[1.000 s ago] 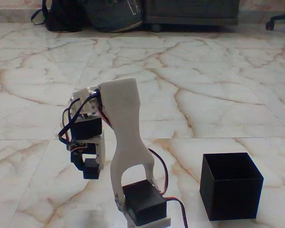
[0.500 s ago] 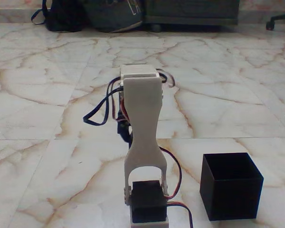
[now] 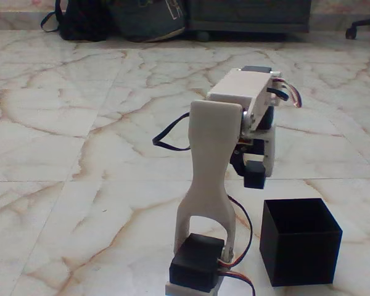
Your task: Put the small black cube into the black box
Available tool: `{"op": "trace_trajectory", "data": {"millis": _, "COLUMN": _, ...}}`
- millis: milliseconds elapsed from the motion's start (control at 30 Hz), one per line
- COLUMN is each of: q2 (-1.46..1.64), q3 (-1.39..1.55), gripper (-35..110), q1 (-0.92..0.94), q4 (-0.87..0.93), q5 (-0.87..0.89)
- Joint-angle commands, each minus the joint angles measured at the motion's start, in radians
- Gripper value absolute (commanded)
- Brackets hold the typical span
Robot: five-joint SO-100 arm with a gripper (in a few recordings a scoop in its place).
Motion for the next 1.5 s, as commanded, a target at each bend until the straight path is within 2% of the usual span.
{"op": "trace_trajectory", "data": {"millis": 0, "q2": 0.028, "q3": -0.069, "gripper": 0, "q1": 0.04, "q4": 0.006, "q5": -0.023}}
{"op": "trace_trajectory", "data": {"millis": 267, "q2": -0.037, "q3": -0.126, "gripper": 0, "q1": 0.253, "q4": 0.06, "q5": -0.21}}
{"op": "trace_trajectory", "data": {"millis": 667, "q2": -0.032, "q3": -0.132, "gripper": 7, "q1": 0.233, "q4": 0.087, "q5": -0.178}}
{"op": "trace_trajectory", "data": {"millis": 933, "q2": 0.101, "q3": 0.017, "gripper": 7, "q1": 0.006, "q4": 0.086, "q5": 0.006}}
{"op": "trace_trajectory", "data": {"millis": 1300, "q2": 0.462, "q3": 0.638, "gripper": 7, "q1": -0.313, "q4": -0.233, "q5": 0.227}}
{"op": "trace_trajectory", "data": {"millis": 1467, "q2": 0.67, "q3": 0.985, "gripper": 7, "q1": -0.383, "q4": -0.4, "q5": 0.233}}
